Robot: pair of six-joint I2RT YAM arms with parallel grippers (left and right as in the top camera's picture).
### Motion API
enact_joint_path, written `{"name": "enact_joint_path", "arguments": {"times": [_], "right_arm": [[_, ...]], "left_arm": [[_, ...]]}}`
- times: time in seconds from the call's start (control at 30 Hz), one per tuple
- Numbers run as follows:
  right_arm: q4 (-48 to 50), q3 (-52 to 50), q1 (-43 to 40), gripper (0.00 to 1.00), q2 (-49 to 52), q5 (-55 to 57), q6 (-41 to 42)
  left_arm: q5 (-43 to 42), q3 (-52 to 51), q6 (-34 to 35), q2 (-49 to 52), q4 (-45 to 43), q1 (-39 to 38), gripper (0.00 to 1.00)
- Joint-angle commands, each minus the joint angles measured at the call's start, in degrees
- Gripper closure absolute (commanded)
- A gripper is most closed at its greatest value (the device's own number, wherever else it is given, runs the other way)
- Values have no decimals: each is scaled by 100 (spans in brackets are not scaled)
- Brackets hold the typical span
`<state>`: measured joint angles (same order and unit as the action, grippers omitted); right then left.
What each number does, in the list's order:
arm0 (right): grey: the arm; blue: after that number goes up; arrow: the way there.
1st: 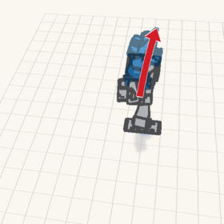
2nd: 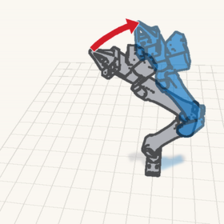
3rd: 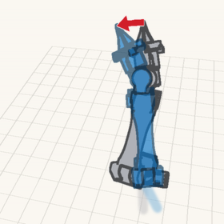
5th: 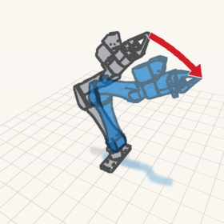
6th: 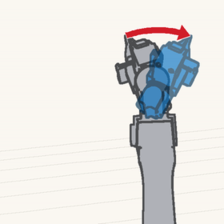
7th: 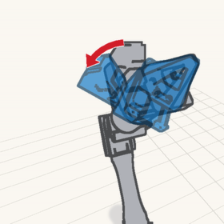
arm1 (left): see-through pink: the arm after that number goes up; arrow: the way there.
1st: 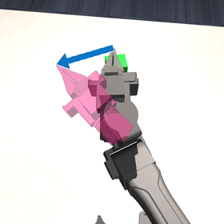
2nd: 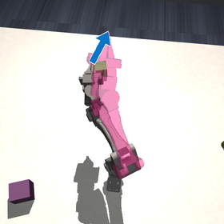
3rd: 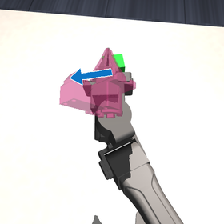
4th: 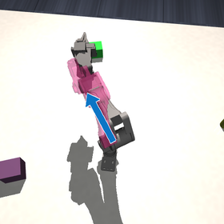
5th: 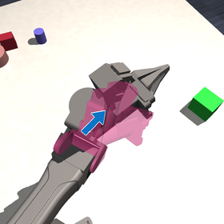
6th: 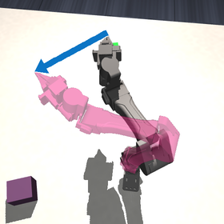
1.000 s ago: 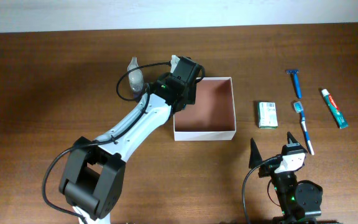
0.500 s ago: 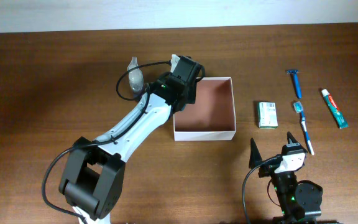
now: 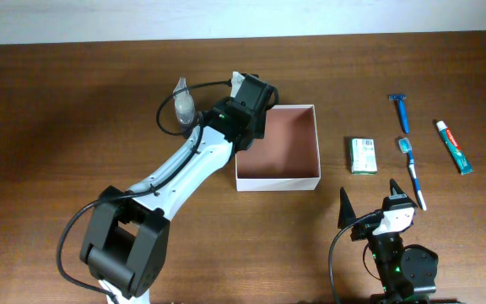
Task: Pack container
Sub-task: 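Lower the Listerine bottle into the box and release it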
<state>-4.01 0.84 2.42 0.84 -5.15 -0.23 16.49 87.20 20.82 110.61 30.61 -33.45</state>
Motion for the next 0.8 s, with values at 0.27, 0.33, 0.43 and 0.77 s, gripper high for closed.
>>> {"name": "enact_joint_path", "arguments": {"times": [0.27,0.33,0.43,0.77], "right_arm": [[0,-52,52,1,-63,72,-22],[0,-52,52,1,-63,72,-22],[0,-52,52,1,-63,72,-22],[0,-52,52,1,-63,72,-22]], "left_arm": [[450,1268,-468,17,669,24,41],[761,1506,-466,17,901,24,39],[1303,1945,-463,15,1335,59,32],[1309,2754,-352,-57,2437,763,17]]}}
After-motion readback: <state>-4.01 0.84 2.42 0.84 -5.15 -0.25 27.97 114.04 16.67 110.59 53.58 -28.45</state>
